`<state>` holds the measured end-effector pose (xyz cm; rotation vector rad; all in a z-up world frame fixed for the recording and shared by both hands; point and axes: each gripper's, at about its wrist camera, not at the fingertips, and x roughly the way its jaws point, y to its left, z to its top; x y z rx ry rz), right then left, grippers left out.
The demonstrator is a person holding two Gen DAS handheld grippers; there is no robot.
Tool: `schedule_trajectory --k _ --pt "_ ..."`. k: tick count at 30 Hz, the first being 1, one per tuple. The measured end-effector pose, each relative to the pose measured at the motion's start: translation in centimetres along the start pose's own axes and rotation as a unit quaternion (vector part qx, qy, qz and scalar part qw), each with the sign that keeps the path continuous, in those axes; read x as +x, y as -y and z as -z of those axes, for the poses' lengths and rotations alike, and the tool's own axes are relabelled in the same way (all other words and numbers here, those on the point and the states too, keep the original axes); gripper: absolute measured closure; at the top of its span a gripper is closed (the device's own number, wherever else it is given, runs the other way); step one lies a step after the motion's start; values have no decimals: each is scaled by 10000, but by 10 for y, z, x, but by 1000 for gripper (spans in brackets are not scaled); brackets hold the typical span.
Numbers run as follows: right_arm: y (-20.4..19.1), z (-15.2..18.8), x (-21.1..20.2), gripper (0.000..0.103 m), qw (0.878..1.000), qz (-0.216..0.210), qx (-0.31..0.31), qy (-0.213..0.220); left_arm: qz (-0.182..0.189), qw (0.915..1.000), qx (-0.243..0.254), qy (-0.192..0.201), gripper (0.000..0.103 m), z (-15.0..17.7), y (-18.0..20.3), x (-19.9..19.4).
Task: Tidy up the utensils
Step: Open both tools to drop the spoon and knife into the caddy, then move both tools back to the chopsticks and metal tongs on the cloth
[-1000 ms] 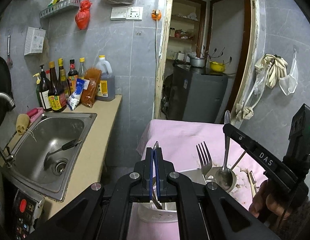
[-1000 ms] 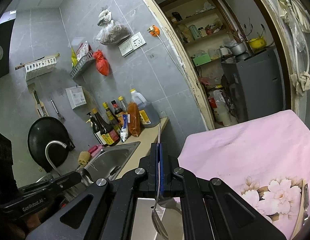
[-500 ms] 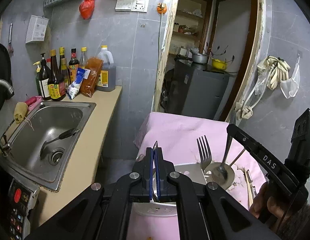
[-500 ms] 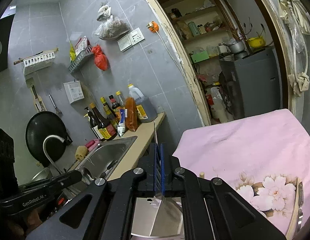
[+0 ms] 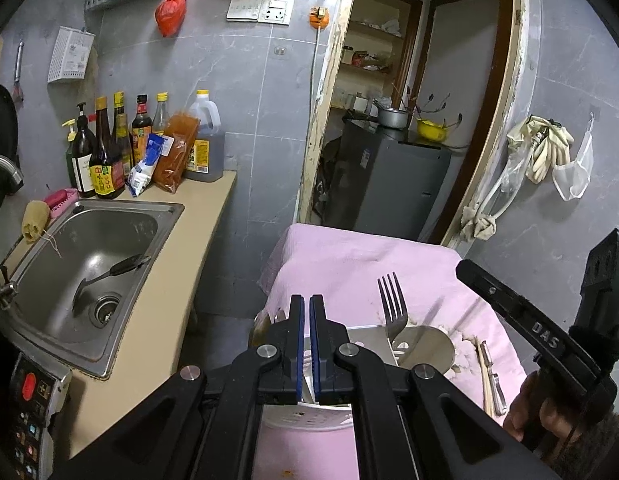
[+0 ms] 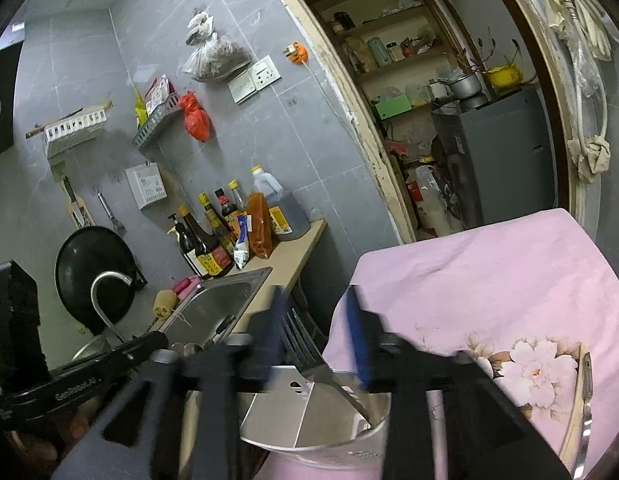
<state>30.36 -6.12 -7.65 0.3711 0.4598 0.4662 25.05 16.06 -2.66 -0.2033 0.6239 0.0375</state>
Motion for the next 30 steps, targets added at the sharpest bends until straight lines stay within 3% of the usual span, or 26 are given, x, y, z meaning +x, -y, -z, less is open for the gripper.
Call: schedule_trajectory --k 4,6,16,18,20,23,25,30 --pt "1 -10 -20 66 9998 133 -55 154 19 10000 -84 8 100 -1 2 -1" --pt "3 -15 -36 53 9992 229 -108 312 39 9999 -121 40 100 -1 4 -3" --pt "17 -47 -97 30 9938 804 -354 682 270 9994 -71 214 97 -1 32 -11" --pt "24 -52 -108 28 9924 933 -359 716 368 9990 -70 246 86 -1 41 -11" --pt "33 -56 -120 28 9909 1073 -332 747 513 9979 -127 377 57 0 49 -13" --pt "48 -62 -134 23 9875 1324 -318 797 652 9960 -196 576 48 1 61 -16" --pt "59 -66 -146 13 9839 1528 -315 870 715 9958 -154 555 45 1 73 -13" --pt "80 -76 -164 2 9740 1987 -421 1002 847 9940 -82 694 20 0 102 -9"
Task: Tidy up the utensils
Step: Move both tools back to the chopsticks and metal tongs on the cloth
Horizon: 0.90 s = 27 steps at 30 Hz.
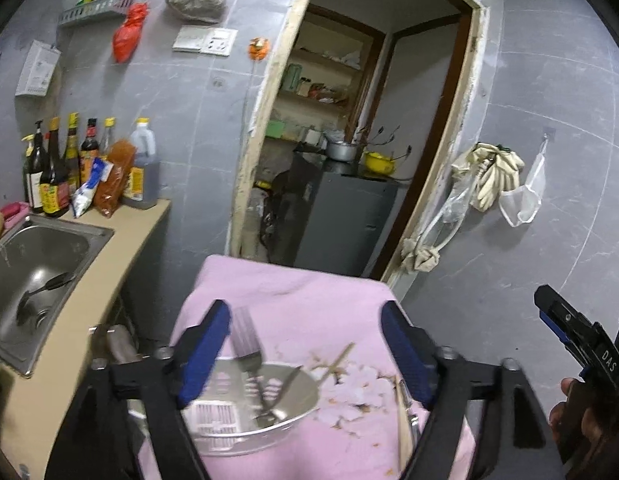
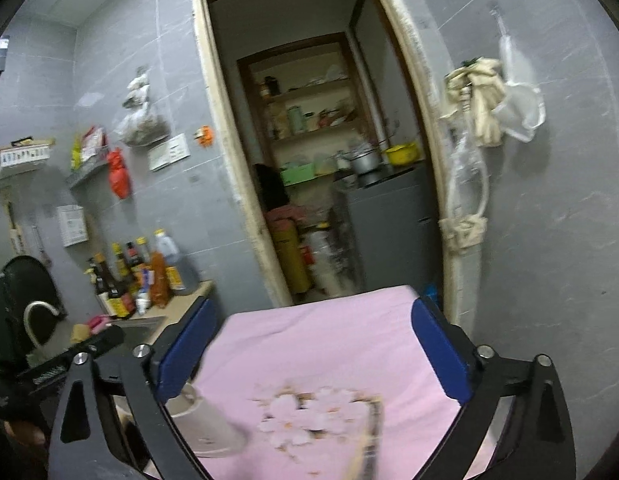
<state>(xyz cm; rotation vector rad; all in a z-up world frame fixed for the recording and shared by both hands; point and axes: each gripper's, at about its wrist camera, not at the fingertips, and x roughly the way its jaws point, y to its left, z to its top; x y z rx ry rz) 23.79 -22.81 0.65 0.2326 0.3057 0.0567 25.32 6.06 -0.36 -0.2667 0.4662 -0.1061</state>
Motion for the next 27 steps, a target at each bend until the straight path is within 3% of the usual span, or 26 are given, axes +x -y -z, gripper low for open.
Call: schedule_trajectory --k 2,7,16,27 --pt "11 -2 -3 2 9998 157 -82 47 20 9999 59 97 10 1 15 4" --pt "33 -6 -2 2 9992 363 -184 -6 -16 9992 291 282 4 7 47 14" --pt "79 -1 15 2 9979 552 -113 -331 19 9962 846 202 4 27 96 35" --pt "133 41 52 2 9928 551 -36 -1061 -2 9945 991 -351 4 65 129 74"
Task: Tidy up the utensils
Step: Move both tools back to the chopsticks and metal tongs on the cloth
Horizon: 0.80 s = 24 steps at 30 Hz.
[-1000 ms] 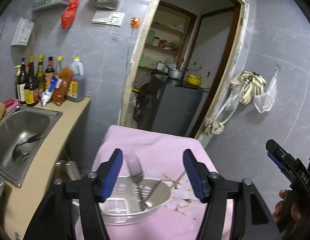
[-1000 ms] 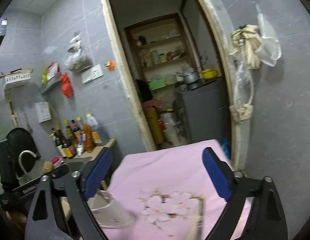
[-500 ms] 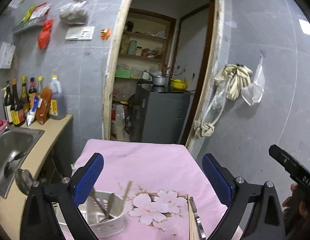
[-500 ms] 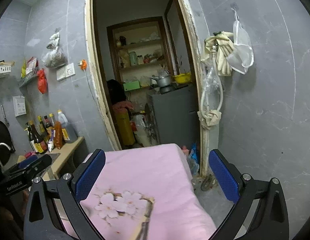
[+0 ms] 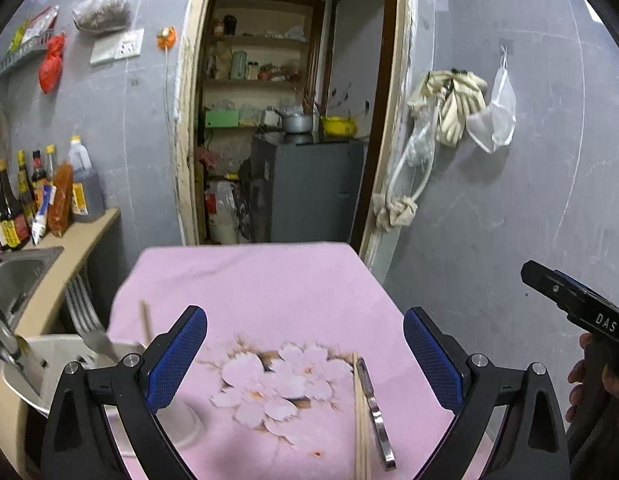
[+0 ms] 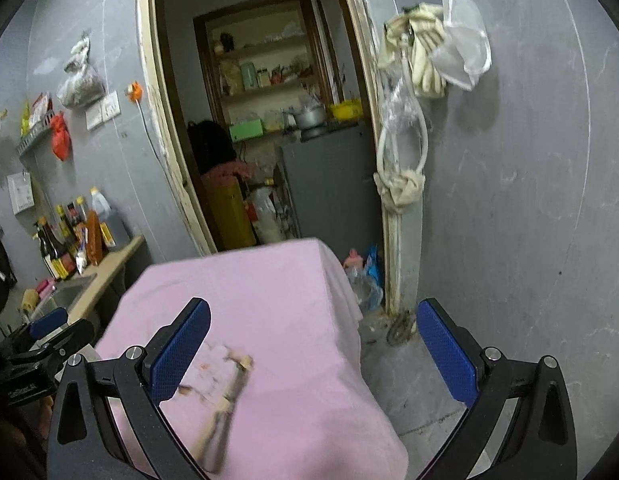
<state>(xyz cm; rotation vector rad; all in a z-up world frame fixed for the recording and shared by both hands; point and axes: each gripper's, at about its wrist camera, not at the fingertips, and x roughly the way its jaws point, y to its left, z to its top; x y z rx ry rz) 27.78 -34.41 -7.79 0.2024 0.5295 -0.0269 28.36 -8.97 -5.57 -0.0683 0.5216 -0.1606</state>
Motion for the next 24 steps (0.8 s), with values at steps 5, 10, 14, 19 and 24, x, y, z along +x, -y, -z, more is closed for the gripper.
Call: schedule_trajectory --k 5,10,14,19,24 --pt "16 27 20 2 9988 -23 123 -479 36 9992 -30 -386 4 26 10 23" --pt "23 54 49 2 9946 -272 247 -975 73 9969 -76 -781 4 47 11 46" --pt "18 71 71 2 9910 -585 277 -1175 120 9928 -333 -1141 4 58 4 67" --pt "7 81 109 19 9823 -1153 477 -1401 137 9870 -505 -1520 4 71 -10 93" --pt "-16 86 142 40 9740 -1593 441 -1550 41 9877 -261 -1540 7 77 -14 109"
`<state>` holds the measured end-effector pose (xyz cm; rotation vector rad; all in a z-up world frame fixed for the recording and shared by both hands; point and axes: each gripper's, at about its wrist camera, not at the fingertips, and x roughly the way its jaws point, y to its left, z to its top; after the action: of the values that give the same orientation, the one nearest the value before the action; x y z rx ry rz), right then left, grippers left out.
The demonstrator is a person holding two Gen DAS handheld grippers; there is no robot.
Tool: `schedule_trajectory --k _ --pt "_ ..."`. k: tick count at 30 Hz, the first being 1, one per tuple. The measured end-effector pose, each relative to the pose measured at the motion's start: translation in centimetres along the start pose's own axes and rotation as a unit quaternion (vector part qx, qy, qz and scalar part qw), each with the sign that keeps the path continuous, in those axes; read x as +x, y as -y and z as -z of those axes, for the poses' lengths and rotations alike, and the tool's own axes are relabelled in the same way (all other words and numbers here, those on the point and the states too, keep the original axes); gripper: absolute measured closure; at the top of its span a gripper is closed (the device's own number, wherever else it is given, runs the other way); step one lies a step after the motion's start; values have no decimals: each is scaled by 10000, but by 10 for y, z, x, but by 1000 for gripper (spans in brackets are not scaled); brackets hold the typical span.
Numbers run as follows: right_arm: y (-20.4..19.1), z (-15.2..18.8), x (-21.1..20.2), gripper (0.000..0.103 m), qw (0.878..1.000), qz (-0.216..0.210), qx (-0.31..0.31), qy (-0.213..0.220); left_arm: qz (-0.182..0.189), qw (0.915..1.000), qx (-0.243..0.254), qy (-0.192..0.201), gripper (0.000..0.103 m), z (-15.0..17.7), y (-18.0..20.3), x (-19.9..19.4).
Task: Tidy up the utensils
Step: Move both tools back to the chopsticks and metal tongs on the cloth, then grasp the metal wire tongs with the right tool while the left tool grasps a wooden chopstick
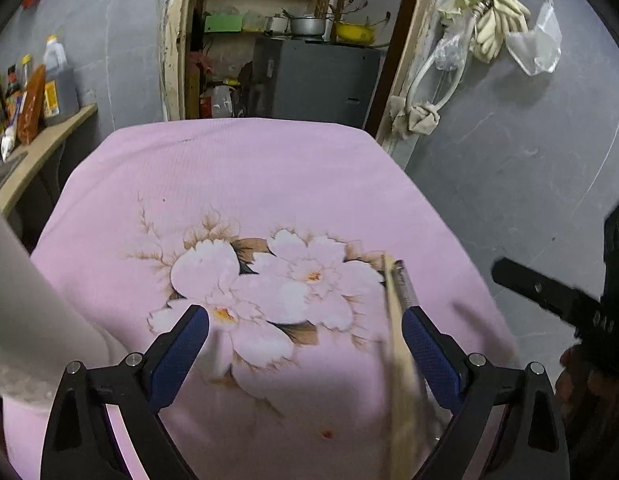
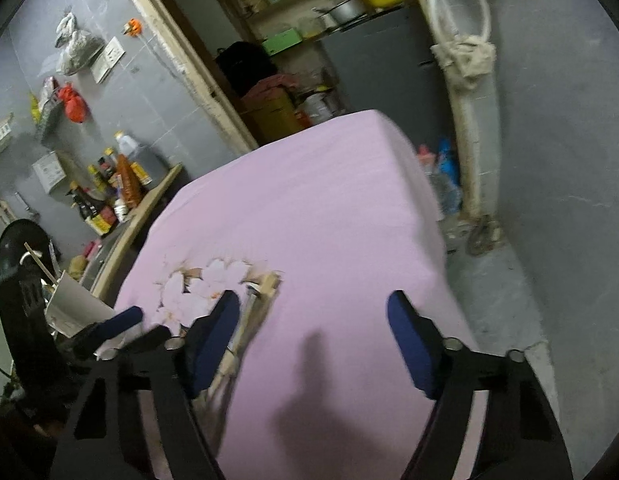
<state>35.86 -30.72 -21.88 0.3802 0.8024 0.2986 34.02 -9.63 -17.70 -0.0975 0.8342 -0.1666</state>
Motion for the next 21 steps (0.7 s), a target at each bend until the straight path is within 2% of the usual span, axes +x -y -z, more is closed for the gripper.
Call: schedule_trajectory --k 3,10,12,17,21 --pt "-11 -1 16 47 9997 -189 -107 -147 -92 9997 231 -20 9 3 -1 8" --pt "-29 1 42 57 9976 -406 -240 -516 -120 9999 26 -90 10 5 -10 11" --pt "-31 1 46 57 9970 -434 -265 -579 -119 9999 33 -96 11 6 -10 11" --pt "-38 2 56 57 9959 -365 -387 -733 -95 9998 90 -118 12 6 -8 12" --pt "-34 2 53 70 9956 -221 -469 -780 -71 9998 109 -150 13 6 -7 13"
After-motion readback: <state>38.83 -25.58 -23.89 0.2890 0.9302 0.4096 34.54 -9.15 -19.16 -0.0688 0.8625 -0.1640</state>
